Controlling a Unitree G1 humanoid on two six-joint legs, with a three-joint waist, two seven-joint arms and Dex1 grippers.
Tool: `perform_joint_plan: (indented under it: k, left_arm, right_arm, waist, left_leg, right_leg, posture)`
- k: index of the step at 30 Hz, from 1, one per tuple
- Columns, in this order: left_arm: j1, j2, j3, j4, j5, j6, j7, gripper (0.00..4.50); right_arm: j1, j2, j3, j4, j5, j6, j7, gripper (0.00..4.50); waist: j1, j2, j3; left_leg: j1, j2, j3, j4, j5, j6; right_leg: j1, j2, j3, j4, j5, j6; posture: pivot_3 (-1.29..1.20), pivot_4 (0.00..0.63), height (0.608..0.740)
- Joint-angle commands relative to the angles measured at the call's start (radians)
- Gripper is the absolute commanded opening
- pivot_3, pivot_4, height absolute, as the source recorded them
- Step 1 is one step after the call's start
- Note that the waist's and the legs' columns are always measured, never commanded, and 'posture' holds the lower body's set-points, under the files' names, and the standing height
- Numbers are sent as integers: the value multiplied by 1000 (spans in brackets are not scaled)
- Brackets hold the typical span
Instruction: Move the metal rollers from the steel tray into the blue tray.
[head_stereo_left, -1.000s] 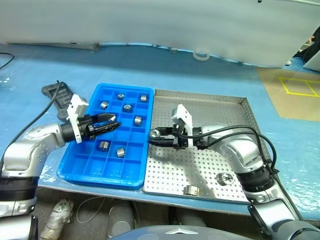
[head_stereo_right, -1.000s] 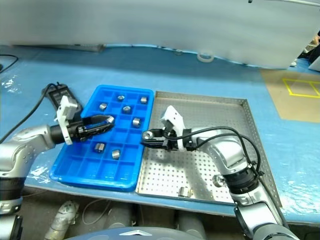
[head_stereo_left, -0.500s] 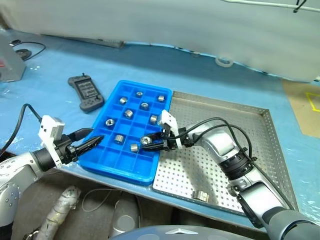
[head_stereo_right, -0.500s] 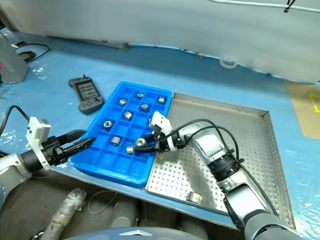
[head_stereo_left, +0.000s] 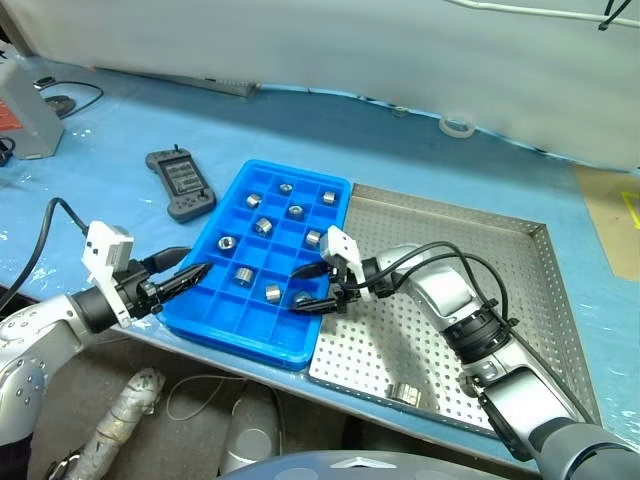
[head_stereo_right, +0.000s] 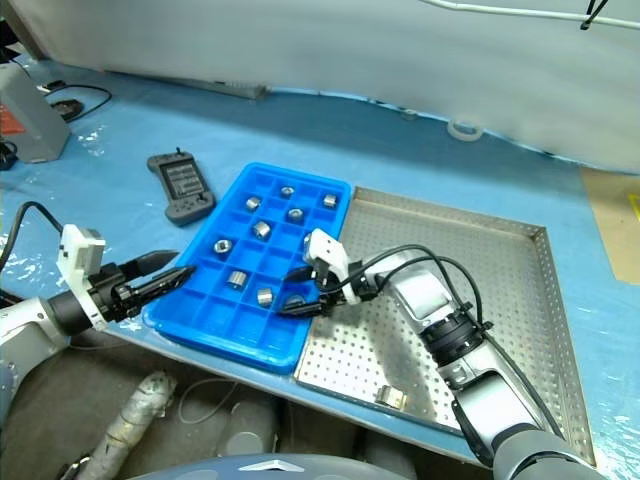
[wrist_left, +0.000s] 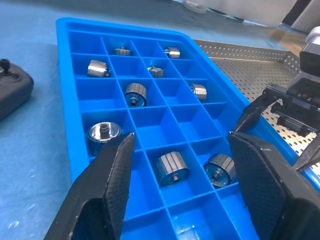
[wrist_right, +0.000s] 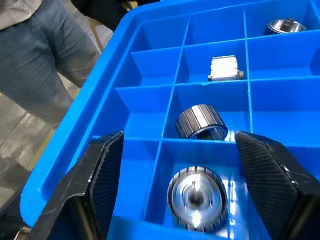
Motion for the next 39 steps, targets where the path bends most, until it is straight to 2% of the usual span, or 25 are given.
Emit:
perform_joint_plan:
  k: [1,7,13,18,22,24,27,30,34,39]
  left_arm:
    - [-58,26,-26,31,-2,-14,-32,3141]
    - [-234,21,-143,189,72,-85,-104,3141]
    - [-475,-82,-295,420,212,-205,-107,3141]
    - [-605,-206,-416,551,262,-257,-193,3141]
    - [-660,-255,-488,602,276,-267,-296,3141]
    - [-677,-268,-517,608,272,-260,-354,3141]
    - [-690,-278,-579,616,283,-283,-476,3141]
    - [-682,-303,-624,623,316,-330,-522,3141]
    - [-636,-334,-643,591,319,-333,-525,3141]
    - [-526,-288,-654,501,342,-330,-523,3141]
  right_arm:
    - [11,-25,-53,-66,19,9,-12,3635]
    - [11,-36,-142,-150,19,8,-95,3635]
    - [50,-39,-278,-197,-5,8,-284,3635]
    - [159,-49,-448,-311,-10,63,-491,3635]
    - [304,-102,-549,-501,55,154,-520,3635]
    - [385,-138,-600,-602,95,204,-515,3635]
    - [479,-169,-747,-741,245,340,-519,3635]
    - [551,-241,-806,-818,274,398,-516,3635]
    - [649,-277,-818,-910,275,437,-564,3635]
    - [793,-268,-766,-1014,233,404,-618,3635]
  waist:
    - [-1,0,0]
    - [-27,0,0]
    - [-74,-3,-2]
    - [-113,-6,-5]
    - [-157,-5,-5]
    - [-175,-3,-5]
    - [-198,2,-6]
    - [-219,5,-6]
    - [-242,6,-6]
    - [-260,8,-7]
  left_leg:
    - [0,0,0,0,0,0]
    - [0,0,0,0,2,-2]
    - [0,-2,0,1,3,-4]
    - [-3,-5,0,2,3,-4]
    - [-5,-4,0,1,2,-2]
    - [-5,-2,0,1,1,-1]
    - [-4,-1,2,1,-1,3]
    - [2,-2,7,2,-3,6]
    - [10,-1,13,2,-7,12]
    - [10,0,15,2,-8,14]
  right_leg:
    - [0,0,0,0,0,0]
    - [2,0,0,1,0,0]
    - [4,-1,1,2,1,2]
    - [4,-2,1,2,2,2]
    - [3,-1,2,0,2,2]
    - [4,0,1,-1,2,2]
    - [5,0,2,-3,1,0]
    - [7,-1,8,-5,-1,-3]
    - [13,-1,13,-9,-1,-3]
    - [11,0,16,-11,-1,-3]
  posture:
    - [283,150,740]
    - [166,150,740]
    - [43,150,740]
    - [-113,150,740]
    - [-225,150,740]
    - [-281,150,740]
    - [-339,150,740]
    - [-385,150,740]
    - [-423,150,740]
    - [-437,150,740]
